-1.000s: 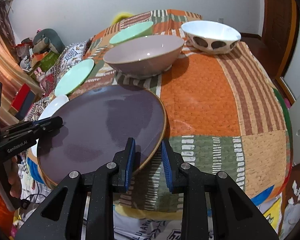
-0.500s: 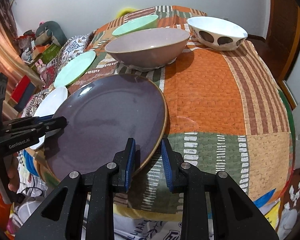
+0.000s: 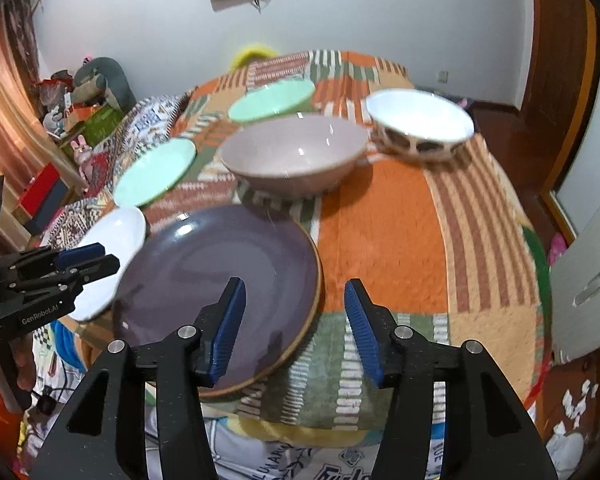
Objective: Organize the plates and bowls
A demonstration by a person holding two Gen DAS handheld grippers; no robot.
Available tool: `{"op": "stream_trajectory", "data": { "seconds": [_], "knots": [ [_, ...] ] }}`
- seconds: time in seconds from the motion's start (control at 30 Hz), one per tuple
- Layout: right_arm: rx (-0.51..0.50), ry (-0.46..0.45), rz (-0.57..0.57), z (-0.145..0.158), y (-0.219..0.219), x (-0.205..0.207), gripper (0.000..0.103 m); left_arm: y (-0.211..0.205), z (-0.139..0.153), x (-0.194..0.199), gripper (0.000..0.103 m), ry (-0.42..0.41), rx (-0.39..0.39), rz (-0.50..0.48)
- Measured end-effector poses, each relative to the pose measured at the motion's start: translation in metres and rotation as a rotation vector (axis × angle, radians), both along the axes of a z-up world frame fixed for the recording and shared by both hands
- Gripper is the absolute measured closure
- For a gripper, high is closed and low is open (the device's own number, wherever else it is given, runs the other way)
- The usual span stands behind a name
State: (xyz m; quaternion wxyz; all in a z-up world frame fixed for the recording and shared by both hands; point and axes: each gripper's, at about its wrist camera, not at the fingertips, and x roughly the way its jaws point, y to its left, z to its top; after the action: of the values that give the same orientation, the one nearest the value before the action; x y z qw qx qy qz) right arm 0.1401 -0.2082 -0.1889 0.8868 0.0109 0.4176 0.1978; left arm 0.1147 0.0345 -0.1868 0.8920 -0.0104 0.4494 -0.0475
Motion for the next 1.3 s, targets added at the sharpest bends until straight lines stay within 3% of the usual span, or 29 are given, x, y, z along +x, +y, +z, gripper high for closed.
{"op": "stream_trajectory", "data": {
  "seconds": [0.33, 0.5, 0.6, 0.9, 1.3],
  "knots": [
    [0.037, -0.105, 0.114, 0.036, 0.052, 0.006, 0.049, 0.069, 0.049, -0.029, 0.046, -0.157, -0.02, 0.175],
    [0.042, -0.12, 0.198, 0.04, 0.091, 0.011, 0.046, 0.111, 0.051, -0.039, 0.042, -0.172, -0.005, 0.267],
    [0.048, -0.12, 0.236, 0.036, 0.114, 0.012, 0.038, 0.131, 0.043, -0.043, 0.042, -0.156, -0.005, 0.307],
    [0.002, -0.017, 0.32, 0.005, 0.18, 0.025, 0.038, 0.179, -0.003, -0.047, 0.042, -0.062, -0.042, 0.36],
    [-0.099, 0.101, 0.338, -0.035, 0.217, 0.054, 0.038, 0.211, -0.064, -0.032, 0.042, 0.052, -0.15, 0.391]
  ]
}}
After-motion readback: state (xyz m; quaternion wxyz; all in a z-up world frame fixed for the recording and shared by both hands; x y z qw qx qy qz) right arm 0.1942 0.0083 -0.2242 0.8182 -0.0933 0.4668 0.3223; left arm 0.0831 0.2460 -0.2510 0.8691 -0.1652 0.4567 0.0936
